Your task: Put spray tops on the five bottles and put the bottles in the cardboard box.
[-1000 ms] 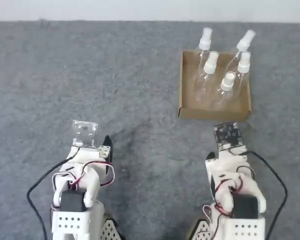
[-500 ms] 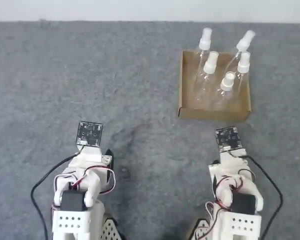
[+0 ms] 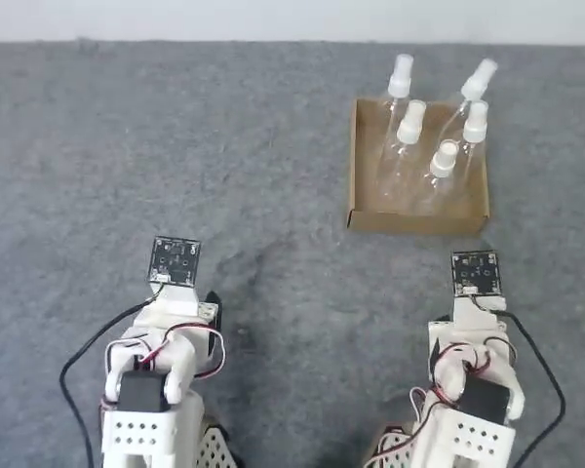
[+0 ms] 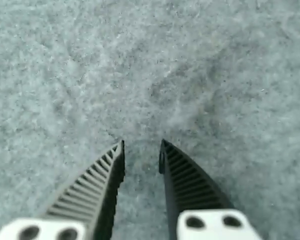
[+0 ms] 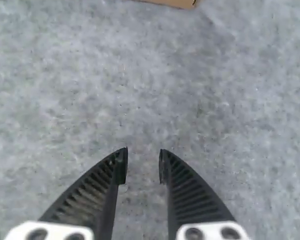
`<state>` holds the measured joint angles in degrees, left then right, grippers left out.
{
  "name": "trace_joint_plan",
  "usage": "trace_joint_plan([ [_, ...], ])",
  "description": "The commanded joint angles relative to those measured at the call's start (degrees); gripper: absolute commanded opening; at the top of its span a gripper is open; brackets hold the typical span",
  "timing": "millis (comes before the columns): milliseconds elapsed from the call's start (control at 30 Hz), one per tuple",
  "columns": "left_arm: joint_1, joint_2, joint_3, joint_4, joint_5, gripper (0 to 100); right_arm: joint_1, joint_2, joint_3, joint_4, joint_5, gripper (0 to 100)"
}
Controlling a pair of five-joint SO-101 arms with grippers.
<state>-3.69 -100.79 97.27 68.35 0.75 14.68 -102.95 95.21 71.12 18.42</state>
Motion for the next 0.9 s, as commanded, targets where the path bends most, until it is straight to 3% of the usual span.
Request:
trace_joint_plan([
  [0, -0.1, -0.7, -0.6, 0.3, -0.4, 10, -1.1, -1.0, 1.2, 1.5, 0.8, 6.2],
  [867, -0.1, -0.7, -0.6, 0.3, -0.4, 10, -0.9, -1.0, 1.2, 3.9, 1.0, 6.2],
])
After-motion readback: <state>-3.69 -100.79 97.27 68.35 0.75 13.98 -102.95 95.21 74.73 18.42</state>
